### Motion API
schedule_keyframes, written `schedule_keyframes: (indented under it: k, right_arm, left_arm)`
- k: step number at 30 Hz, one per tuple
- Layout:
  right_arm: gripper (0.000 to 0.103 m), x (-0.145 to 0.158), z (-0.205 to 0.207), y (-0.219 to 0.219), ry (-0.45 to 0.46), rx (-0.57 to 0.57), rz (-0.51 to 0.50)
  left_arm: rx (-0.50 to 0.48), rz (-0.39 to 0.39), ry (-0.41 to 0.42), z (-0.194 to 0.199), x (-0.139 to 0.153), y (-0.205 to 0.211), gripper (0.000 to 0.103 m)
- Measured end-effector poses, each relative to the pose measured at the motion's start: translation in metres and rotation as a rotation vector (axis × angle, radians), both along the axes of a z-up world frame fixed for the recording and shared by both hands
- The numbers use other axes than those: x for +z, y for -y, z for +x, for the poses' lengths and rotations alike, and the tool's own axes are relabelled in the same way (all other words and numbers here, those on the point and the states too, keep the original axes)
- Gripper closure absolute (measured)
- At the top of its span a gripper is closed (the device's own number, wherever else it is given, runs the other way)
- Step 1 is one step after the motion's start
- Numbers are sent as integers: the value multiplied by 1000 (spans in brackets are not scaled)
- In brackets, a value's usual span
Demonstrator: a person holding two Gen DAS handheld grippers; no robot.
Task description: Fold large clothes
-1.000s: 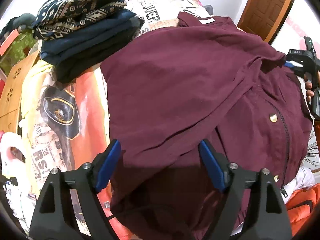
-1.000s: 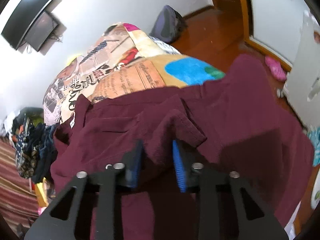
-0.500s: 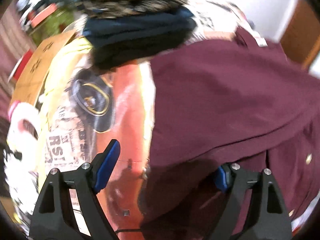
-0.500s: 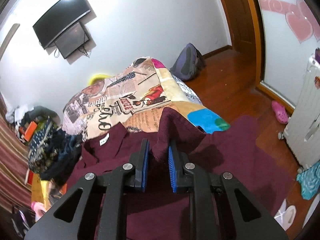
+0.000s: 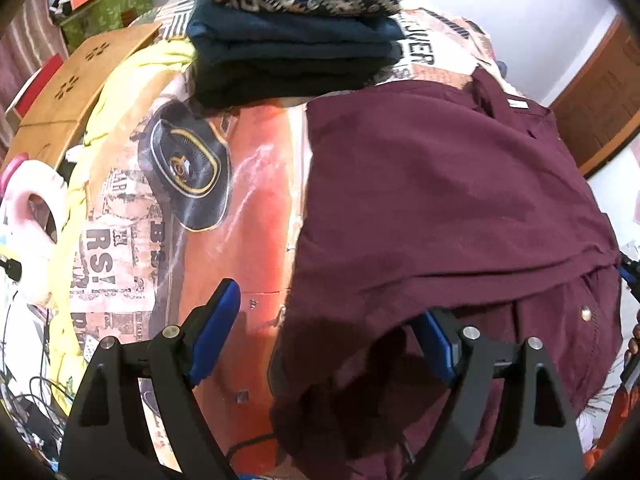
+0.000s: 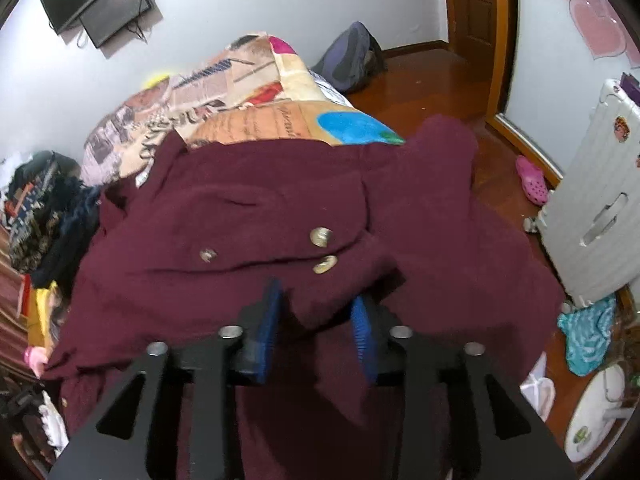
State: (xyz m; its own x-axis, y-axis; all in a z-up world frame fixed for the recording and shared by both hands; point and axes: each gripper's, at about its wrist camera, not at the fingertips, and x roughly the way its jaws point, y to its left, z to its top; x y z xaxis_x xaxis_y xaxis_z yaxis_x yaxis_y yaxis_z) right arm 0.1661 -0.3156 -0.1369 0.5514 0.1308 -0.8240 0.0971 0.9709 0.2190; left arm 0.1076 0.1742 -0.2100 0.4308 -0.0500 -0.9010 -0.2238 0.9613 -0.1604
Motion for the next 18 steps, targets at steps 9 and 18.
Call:
schedule_keyframes:
  k: [9,18]
  right_arm:
    - [56,24,-19,17,34,-2,-89]
    - [48,49,-40,78,123,-157,-33]
  left_arm:
    - [-176,65,143,1,66,53,20]
    - [-220,103,263,43,114,97,19]
